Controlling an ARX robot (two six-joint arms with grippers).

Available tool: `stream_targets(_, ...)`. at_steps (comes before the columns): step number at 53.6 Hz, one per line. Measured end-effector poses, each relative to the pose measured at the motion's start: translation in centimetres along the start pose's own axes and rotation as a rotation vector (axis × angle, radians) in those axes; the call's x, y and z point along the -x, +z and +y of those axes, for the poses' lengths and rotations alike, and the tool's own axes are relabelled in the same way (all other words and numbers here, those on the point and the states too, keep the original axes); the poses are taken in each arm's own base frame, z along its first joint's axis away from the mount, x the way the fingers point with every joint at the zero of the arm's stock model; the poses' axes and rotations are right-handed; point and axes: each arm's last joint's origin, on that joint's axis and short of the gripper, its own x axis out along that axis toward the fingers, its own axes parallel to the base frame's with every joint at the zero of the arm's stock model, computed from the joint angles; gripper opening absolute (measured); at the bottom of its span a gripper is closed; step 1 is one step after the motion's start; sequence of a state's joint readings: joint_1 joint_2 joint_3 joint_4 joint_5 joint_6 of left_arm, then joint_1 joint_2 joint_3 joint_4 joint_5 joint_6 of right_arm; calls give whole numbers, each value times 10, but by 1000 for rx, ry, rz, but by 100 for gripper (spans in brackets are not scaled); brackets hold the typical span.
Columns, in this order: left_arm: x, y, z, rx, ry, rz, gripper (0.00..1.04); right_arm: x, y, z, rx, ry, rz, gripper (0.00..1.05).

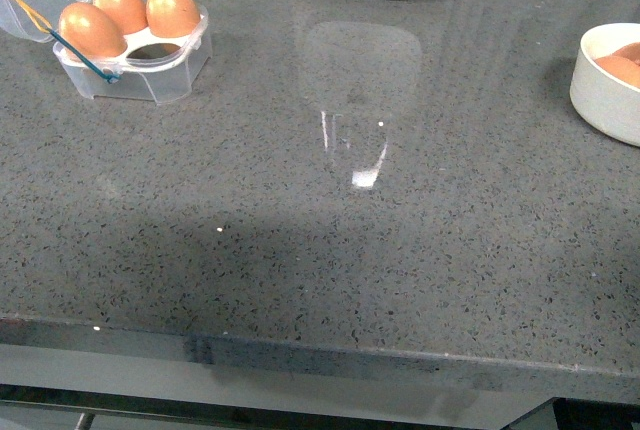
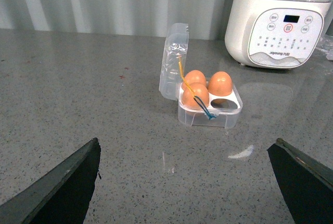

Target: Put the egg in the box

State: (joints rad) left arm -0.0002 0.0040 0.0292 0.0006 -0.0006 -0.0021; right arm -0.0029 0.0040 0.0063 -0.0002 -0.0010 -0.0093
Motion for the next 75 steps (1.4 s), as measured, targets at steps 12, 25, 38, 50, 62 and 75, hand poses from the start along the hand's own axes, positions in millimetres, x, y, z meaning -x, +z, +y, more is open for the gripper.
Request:
stream_targets(12, 0, 0, 0, 0, 0, 0, 98, 0, 0, 0, 0, 0, 0, 97)
stream_targets(25, 0, 0, 0, 0, 0, 0, 98, 0, 0, 0, 0, 0, 0, 97)
stream_targets(38, 0, 0, 0, 0, 0, 0, 98, 0, 0, 0, 0, 0, 0, 97)
stream_targets(50, 0, 0, 0, 0, 0, 0, 98, 0, 0, 0, 0, 0, 0, 97)
stream_targets(62, 0, 0, 0, 0, 0, 0, 98, 0, 0, 0, 0, 0, 0, 97)
stream_targets(75, 0, 0, 0, 0, 0, 0, 98, 0, 0, 0, 0, 0, 0, 97)
